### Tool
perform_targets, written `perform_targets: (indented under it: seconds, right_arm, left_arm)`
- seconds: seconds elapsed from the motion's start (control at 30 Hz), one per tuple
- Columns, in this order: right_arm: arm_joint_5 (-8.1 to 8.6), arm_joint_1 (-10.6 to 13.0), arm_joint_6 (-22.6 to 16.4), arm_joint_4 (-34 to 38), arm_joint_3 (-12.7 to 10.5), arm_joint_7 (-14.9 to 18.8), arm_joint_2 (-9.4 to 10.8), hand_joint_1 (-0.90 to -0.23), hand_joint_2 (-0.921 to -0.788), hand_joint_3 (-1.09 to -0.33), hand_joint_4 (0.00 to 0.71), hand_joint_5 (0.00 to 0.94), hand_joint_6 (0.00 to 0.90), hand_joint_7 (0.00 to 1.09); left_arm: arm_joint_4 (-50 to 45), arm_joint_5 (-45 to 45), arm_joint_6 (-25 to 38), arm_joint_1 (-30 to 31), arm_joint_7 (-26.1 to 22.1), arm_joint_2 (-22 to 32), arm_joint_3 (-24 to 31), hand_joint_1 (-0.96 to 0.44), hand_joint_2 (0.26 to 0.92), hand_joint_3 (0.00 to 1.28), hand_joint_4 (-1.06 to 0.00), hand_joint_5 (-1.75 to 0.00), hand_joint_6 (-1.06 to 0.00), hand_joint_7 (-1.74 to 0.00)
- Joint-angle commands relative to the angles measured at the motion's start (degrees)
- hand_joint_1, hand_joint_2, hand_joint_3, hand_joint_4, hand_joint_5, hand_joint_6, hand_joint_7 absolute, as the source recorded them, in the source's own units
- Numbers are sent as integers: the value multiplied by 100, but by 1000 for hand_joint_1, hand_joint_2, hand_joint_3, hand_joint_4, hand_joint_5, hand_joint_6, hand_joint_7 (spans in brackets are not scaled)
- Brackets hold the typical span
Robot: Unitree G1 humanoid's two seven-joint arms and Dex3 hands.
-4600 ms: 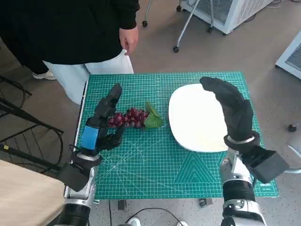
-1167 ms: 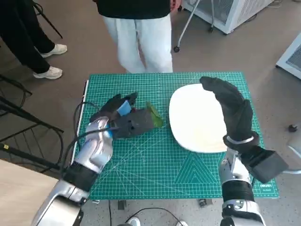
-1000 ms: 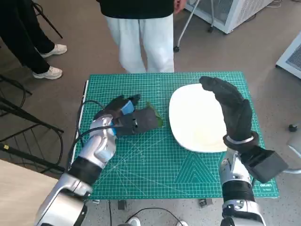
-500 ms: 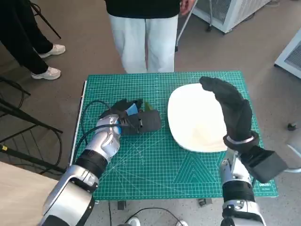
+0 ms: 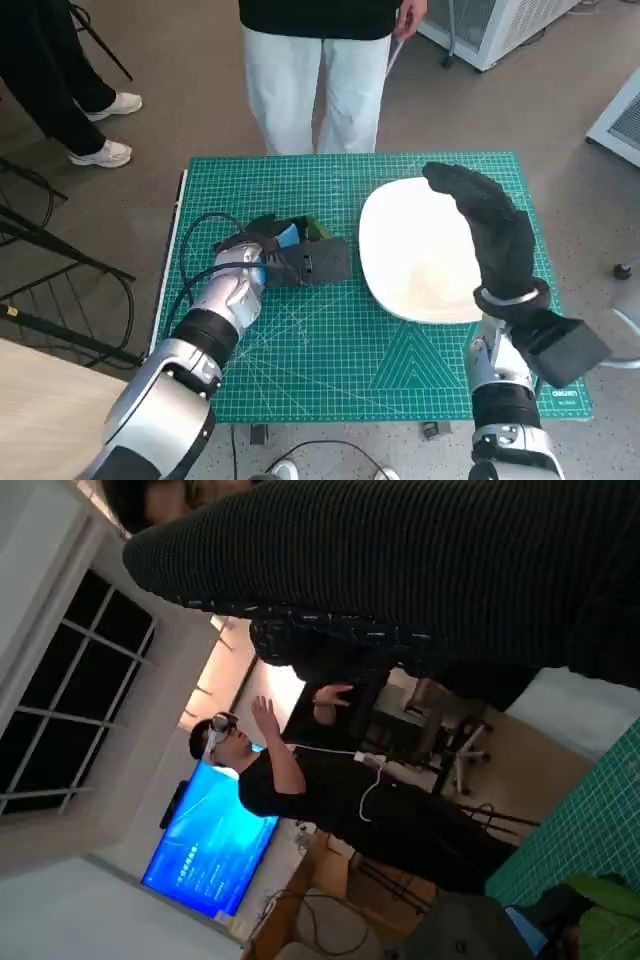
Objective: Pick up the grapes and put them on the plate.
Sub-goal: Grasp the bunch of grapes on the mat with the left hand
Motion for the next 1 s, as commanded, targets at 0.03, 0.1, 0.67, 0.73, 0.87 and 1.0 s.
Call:
perform_targets:
  seconds: [0.03,0.1,0.67,0.73,0.87,1.0]
  right_arm:
    - [3,131,107,0,13,61,-52,-543,-921,-635,227,0,34,302]
    - [3,131,117,-2,14,65,-57,-542,-921,-635,226,0,34,300]
    - [-12,139,156,-66,37,76,-55,-538,-921,-633,225,0,39,294]
    - [-15,125,159,-49,36,77,-58,-538,-921,-633,225,0,39,293]
    - [-13,107,169,-32,36,83,-62,-538,-921,-633,224,0,39,292]
    - [-11,109,171,-37,36,86,-62,-537,-921,-634,224,0,39,290]
  left_arm:
    - [131,-118,-215,61,165,-68,54,-154,761,17,-197,-320,-343,-60]
    - [152,-172,-284,101,271,-72,104,-56,751,39,-335,-908,-386,-56]
    - [410,558,-83,127,1075,-132,-630,104,863,340,-472,-1419,-482,-1074]
    - [418,584,-45,124,1096,-133,-668,52,893,325,-420,-1483,-442,-1222]
    - [423,542,-25,123,1090,-129,-666,18,914,342,-330,-1674,-429,-1217]
    - [425,515,-23,122,1088,-128,-674,11,920,347,-303,-1730,-432,-1204]
